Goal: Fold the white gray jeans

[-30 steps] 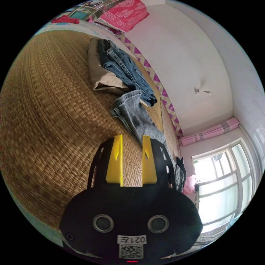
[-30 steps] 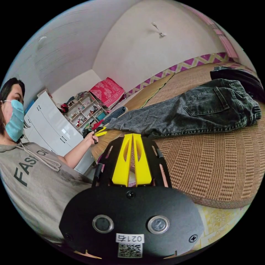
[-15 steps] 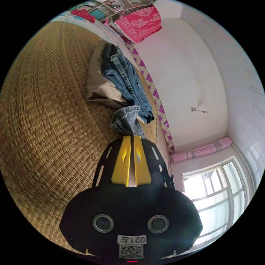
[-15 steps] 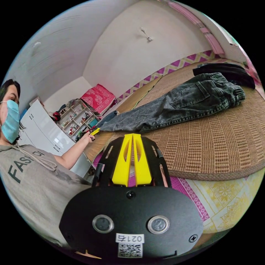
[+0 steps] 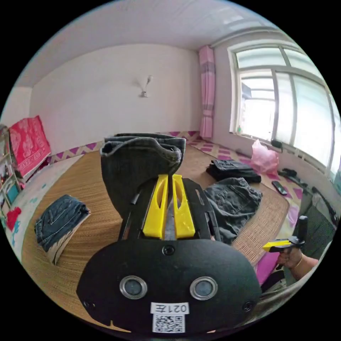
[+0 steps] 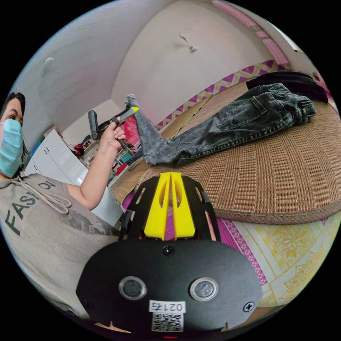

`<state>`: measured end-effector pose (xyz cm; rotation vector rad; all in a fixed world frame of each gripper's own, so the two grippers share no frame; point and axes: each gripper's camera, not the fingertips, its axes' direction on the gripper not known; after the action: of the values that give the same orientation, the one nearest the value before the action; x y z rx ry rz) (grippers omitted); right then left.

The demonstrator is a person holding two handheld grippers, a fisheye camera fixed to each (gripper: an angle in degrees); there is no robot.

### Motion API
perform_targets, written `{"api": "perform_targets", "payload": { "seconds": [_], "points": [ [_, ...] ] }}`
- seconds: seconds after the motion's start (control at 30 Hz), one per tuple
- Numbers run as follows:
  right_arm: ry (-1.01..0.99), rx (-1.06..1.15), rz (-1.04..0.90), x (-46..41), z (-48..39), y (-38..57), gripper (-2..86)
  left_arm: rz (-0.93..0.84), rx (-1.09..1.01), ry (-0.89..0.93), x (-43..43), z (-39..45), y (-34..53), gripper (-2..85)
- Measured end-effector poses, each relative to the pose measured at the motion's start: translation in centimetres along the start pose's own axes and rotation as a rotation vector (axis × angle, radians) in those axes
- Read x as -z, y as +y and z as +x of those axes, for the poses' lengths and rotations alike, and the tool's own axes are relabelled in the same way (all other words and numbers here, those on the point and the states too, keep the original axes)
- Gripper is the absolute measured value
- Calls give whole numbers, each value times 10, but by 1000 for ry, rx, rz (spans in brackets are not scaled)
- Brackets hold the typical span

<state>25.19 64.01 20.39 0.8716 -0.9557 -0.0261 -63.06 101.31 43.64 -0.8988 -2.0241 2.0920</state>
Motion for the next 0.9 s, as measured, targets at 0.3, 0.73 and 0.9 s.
{"api": "perform_targets", "payload": {
  "seconds": [0.3, 0.73, 0.9],
  "points": [
    [-75, 5, 22, -15, -2, 10, -6, -283, -201, -69, -179, 177, 3, -10],
    [-128, -61, 76, -82, -15, 18, -6, -423, -301, -22, -230, 218, -59, 37],
    [-147, -62, 69, -123, -32, 19, -4, -172, -40, 171, -141, 112, -86, 47]
  ]
}}
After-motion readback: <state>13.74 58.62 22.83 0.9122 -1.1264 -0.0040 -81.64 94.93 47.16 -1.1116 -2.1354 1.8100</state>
